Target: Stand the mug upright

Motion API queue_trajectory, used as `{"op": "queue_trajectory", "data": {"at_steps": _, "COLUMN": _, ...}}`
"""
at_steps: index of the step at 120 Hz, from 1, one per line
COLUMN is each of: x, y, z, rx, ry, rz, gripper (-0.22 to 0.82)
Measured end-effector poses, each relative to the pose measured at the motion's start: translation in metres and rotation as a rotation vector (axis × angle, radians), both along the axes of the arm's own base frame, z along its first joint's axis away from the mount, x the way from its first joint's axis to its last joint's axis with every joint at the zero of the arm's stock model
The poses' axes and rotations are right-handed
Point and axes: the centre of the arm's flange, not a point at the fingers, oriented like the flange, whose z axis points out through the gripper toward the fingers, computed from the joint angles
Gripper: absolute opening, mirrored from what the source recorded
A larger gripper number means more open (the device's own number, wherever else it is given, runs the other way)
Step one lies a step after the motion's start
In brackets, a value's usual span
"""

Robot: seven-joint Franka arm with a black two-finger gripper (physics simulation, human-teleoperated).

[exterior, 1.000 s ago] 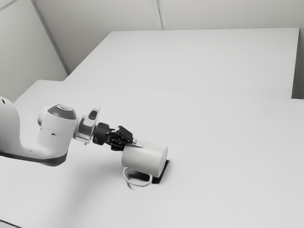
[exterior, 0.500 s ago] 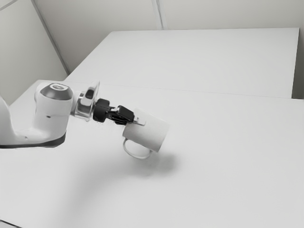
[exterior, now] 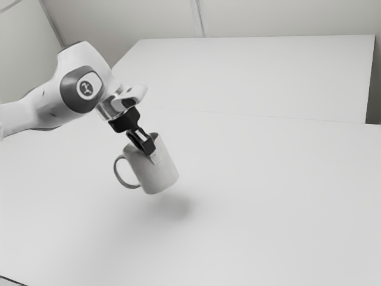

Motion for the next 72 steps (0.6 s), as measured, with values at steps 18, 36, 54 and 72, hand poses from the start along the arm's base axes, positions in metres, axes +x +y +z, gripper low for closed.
{"op": "queue_trajectory", "data": {"at_steps": 18, "x": -0.018, "y": -0.005, "z": -0.008, "rx": 0.182, "ry": 0.017, "rz": 0.038, "gripper": -0.18}}
{"op": "queue_trajectory", "data": {"at_steps": 36, "x": -0.03, "y": -0.005, "z": -0.035, "rx": 0.273, "ry": 0.002, "rz": 0.109, "gripper": -0.18}}
{"op": "queue_trajectory", "data": {"at_steps": 54, "x": -0.035, "y": -0.005, "z": -0.057, "rx": 0.297, "ry": -0.066, "rz": 0.181, "gripper": -0.18}}
{"op": "queue_trajectory", "data": {"at_steps": 72, "x": -0.037, "y": -0.004, "z": -0.067, "rx": 0.293, "ry": -0.142, "rz": 0.248, "gripper": -0.18}}
